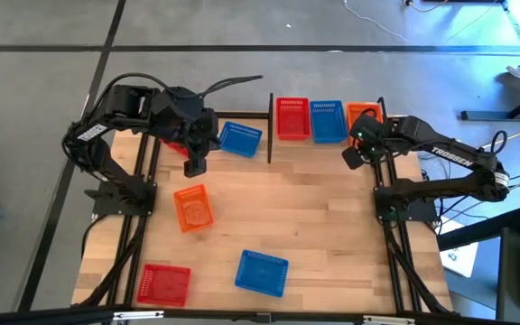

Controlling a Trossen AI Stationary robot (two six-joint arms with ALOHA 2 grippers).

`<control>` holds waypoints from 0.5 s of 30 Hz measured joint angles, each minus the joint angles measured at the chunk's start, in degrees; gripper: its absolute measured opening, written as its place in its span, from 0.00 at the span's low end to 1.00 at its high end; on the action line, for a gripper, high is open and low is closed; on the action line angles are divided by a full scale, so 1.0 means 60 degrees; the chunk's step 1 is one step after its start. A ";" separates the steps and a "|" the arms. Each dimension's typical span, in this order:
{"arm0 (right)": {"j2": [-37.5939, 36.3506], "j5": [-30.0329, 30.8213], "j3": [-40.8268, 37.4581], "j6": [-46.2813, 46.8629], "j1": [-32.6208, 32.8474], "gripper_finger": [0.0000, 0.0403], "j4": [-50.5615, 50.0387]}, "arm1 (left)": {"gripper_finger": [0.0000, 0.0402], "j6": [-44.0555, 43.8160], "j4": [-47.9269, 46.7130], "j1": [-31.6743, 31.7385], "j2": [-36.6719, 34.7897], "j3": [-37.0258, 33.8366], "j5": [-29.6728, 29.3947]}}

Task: Stack baskets on shelf by color
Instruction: Adjust the stacked orange bins on the shelf, then stack the bottom blue bin on top of the blue bin on the shelf

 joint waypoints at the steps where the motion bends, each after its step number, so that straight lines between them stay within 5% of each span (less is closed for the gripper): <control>1: -0.0049 -0.0186 0.0088 -0.0039 0.0107 0.00 -0.0004 | 0.13 -0.0096 -0.0093 -0.0001 0.0000 0.0000 0.0000; 8: -0.0328 -0.0775 0.1537 0.0159 0.1707 0.00 0.0042 | 0.13 -0.1578 -0.0879 -0.0030 0.0000 0.0000 0.0078; 15: -0.0295 -0.2123 0.2769 0.0190 0.4253 0.00 0.1781 | 0.13 -0.2823 -0.0890 -0.0845 -0.0182 0.0000 0.1402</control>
